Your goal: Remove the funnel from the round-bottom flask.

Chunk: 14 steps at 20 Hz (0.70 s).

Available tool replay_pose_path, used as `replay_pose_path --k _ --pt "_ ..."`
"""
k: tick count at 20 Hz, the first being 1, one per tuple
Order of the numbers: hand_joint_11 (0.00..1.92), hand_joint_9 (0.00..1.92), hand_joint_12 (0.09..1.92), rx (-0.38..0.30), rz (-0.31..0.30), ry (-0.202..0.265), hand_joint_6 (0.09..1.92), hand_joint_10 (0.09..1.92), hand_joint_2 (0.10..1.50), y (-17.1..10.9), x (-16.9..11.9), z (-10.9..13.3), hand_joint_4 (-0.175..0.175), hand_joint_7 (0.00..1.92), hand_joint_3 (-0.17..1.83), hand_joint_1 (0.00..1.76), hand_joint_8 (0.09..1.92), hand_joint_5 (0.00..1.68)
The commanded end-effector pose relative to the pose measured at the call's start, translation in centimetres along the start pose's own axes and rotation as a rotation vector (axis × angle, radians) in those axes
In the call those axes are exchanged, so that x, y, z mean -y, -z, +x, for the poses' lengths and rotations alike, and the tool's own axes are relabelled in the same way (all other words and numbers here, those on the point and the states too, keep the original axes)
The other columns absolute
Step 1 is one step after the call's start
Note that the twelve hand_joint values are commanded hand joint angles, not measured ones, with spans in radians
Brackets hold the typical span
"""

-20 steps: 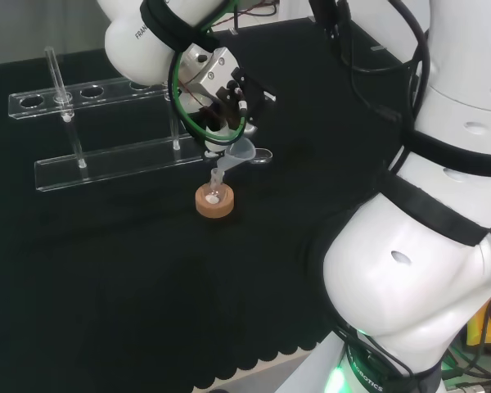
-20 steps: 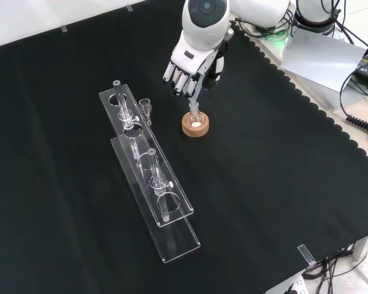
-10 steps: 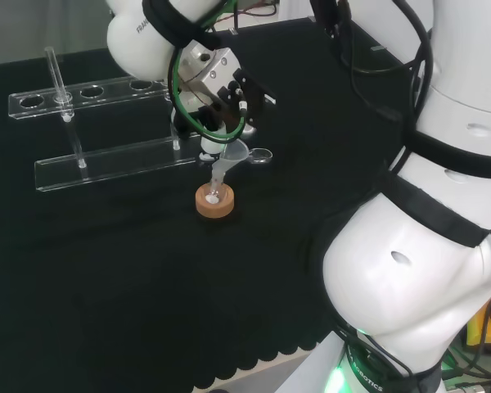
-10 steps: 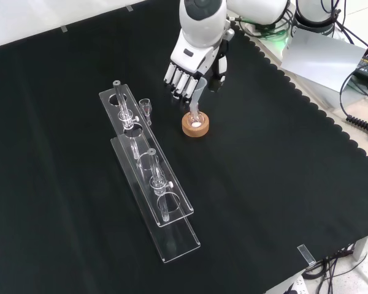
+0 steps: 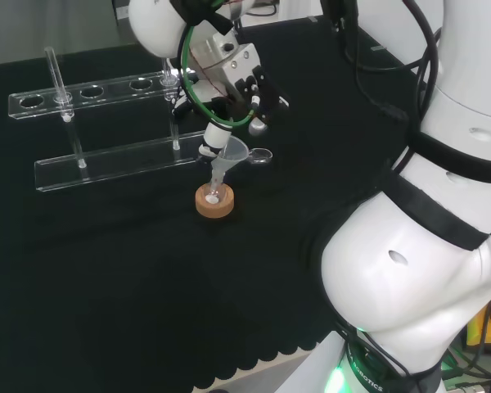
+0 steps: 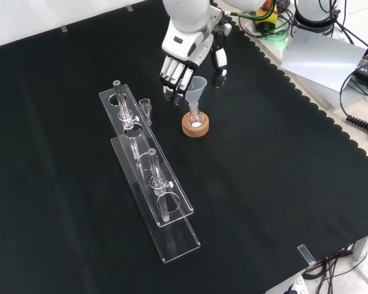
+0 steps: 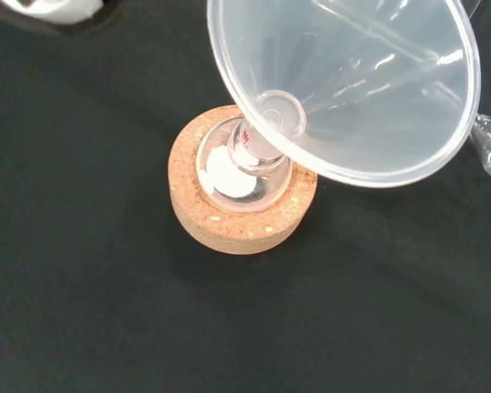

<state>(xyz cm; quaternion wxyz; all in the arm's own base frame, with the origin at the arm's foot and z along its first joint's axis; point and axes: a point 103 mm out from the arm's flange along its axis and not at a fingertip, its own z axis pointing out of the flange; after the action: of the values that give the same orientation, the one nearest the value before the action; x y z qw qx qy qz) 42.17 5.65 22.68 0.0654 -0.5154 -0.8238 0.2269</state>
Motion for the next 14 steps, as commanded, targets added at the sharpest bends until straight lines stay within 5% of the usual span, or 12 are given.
replay_pose_path --k 1,14 --pt "0.39 0.19 1.46 -0.092 -0.063 -0.018 0.09 0.78 0.62 -1.6 1.1 -1.1 0.013 0.0 0.49 0.65 0.48 0.21" --pt "0.4 0.2 1.47 -0.132 -0.073 -0.051 0.09 0.79 0.62 -4.4 1.7 -1.3 0.013 0.0 0.48 0.69 0.5 0.23"
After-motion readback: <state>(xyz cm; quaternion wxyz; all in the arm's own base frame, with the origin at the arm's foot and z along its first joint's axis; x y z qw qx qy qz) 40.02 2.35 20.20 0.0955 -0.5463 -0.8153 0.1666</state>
